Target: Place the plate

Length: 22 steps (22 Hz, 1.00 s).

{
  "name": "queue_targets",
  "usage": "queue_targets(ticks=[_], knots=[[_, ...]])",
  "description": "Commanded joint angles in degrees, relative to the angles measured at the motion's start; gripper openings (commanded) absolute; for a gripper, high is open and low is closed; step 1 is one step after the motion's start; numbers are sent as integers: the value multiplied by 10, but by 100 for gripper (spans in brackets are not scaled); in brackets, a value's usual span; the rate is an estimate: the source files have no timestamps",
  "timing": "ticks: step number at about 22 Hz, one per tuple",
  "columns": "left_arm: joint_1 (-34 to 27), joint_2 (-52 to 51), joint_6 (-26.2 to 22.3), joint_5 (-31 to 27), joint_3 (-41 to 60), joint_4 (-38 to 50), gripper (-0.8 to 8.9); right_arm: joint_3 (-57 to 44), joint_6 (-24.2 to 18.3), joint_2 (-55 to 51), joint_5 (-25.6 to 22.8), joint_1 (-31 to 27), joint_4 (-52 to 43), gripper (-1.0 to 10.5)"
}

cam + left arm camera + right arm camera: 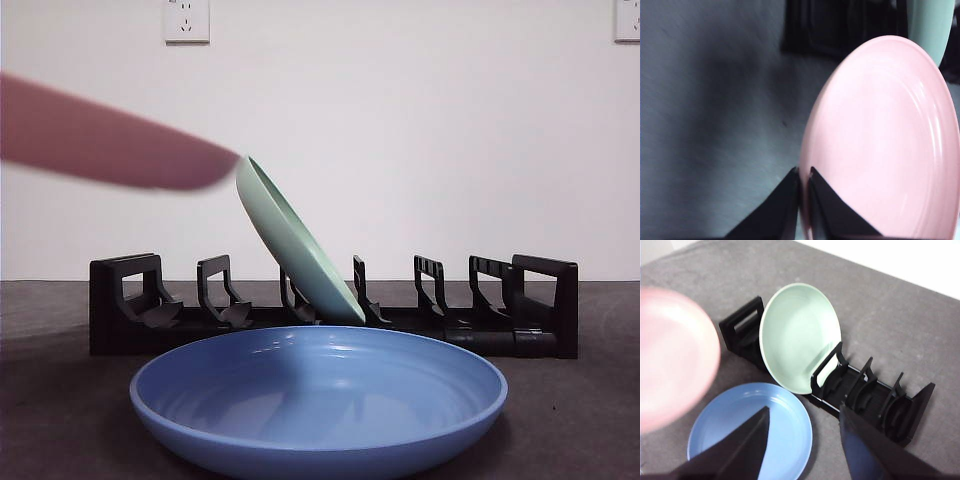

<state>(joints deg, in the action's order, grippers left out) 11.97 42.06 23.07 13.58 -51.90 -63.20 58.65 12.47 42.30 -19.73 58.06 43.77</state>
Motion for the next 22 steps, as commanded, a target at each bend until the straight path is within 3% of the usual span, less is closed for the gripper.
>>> queue_targets(ticks=[1, 7, 16, 22], knots=[[30, -9, 76, 9, 58, 47, 16, 3, 6, -5, -3, 6, -13, 224], [124, 8, 154, 4, 147, 164, 16, 3, 6, -13, -16, 6, -10, 224], [273, 163, 223, -91, 154, 318, 16, 3, 6, -12, -26, 6, 1, 224], [302, 253, 261, -96, 153, 422, 16, 3, 6, -12, -30, 6, 14, 224]])
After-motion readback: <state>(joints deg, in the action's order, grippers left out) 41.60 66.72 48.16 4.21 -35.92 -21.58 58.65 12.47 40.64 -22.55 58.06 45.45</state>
